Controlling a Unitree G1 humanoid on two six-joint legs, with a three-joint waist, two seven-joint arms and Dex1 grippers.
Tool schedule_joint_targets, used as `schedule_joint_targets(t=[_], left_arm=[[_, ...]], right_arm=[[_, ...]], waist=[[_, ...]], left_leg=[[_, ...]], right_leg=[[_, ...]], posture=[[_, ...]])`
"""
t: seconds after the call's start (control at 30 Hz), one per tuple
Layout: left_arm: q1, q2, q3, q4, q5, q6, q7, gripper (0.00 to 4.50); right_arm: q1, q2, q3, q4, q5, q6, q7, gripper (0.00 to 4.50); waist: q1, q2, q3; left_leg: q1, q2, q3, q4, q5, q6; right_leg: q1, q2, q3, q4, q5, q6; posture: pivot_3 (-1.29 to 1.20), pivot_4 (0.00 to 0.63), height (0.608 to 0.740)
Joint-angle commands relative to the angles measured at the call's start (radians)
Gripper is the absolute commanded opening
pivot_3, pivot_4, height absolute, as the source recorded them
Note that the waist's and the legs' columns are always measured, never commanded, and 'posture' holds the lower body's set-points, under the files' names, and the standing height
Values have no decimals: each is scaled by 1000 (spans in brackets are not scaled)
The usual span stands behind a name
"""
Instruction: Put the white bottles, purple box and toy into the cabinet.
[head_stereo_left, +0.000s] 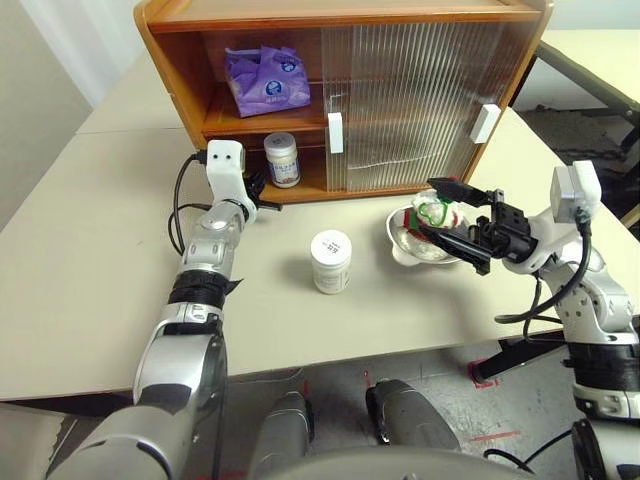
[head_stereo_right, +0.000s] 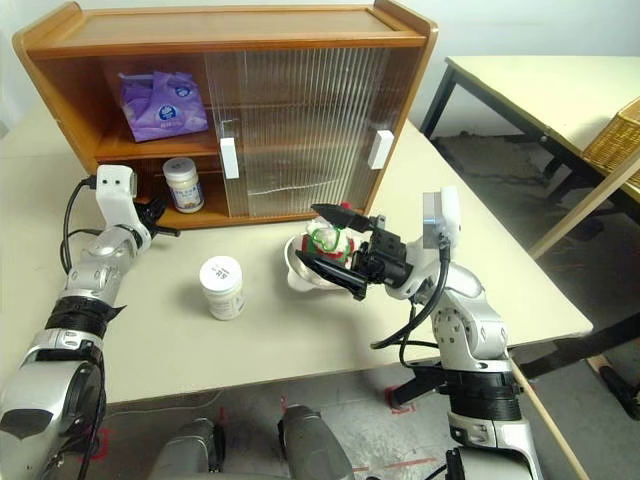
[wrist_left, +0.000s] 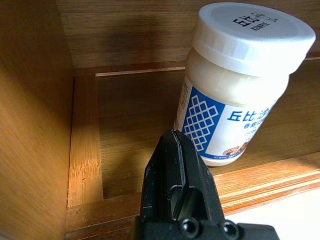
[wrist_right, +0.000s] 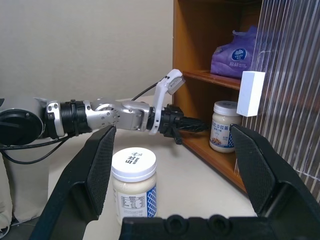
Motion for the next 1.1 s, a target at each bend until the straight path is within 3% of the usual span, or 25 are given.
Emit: schedule_joint_targets(t=[0.03,0.37,0.87,1.1], left_arm=[[-44,8,-11,64,28,-32,17,18],[-66,44,-140,103,164,-54,2,18],[5,36,-182,-32,217,-116,35,18],[-16,67,-202,3,261,-132,39,18]], right_arm=[[19,-5,-3,-10,-13,-16,1,4500],[17,-4,-3,9,-17,-33,6,4500],[8,-12,-7,31,-17,-49,24,4500],[4,-17,-5,21,-18,-41,18,4500]], waist=[[0,0,0],[0,0,0],[-4,0,0],[-21,1,-1]], left_leg=[[0,0,0,0,0,0],[-1,-2,-4,0,1,0],[-6,-17,-21,0,3,0],[-7,-18,-18,0,2,1]], right_leg=[[0,0,0,0,0,0],[2,0,1,-1,0,0],[1,0,-1,-2,-1,1],[1,1,-2,-2,-3,5]], posture=[[-269,69,740],[-284,62,740],[-286,53,740],[-286,47,740]])
